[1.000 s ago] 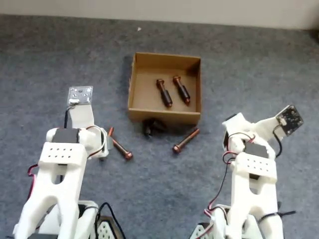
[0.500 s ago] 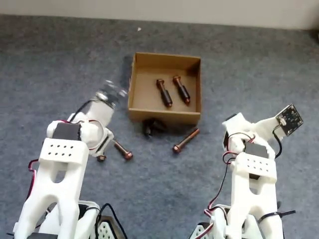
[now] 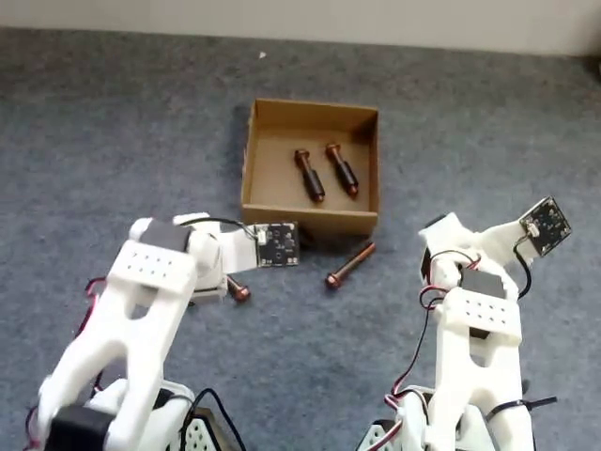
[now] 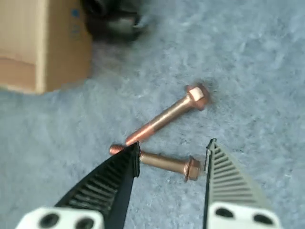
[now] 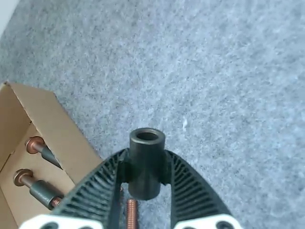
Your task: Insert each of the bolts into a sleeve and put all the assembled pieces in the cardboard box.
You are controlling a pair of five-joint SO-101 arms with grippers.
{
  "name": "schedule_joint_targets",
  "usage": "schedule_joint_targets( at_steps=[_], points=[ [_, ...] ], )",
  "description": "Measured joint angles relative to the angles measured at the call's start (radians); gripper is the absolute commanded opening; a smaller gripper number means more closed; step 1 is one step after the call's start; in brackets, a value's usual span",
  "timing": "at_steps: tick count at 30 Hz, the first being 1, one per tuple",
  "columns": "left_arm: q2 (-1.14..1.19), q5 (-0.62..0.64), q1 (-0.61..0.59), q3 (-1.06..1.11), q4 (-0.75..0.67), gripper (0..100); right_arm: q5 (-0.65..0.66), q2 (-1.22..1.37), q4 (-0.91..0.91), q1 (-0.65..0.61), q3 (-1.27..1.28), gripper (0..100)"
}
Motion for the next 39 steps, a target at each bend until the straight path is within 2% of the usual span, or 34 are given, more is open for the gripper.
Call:
schedule_joint_targets(
  at_steps=[6,16,22,27,32,39],
  points=[
    [0.233,-0.057,0.000,-0.123,0.000,21,0.000,0.000,0.000,0.000,0.000,0.4],
    [0.480,-0.095,0.043,-0.244,0.000,21,0.000,0.000,0.000,0.000,0.000,0.4],
    [0.572,-0.081,0.061,-0.264,-0.028,10,0.000,0.000,0.000,0.000,0.000,0.4],
    [0.582,-0.080,0.112,-0.264,-0.015,0,0.000,0.000,0.000,0.000,0.000,0.4],
    [0.583,-0.072,0.150,-0.292,0.063,1,0.000,0.000,0.000,0.000,0.000,0.4],
    [0.376,0.127,0.166,-0.293,0.132,1,0.000,0.000,0.000,0.000,0.018,0.4]
  ],
)
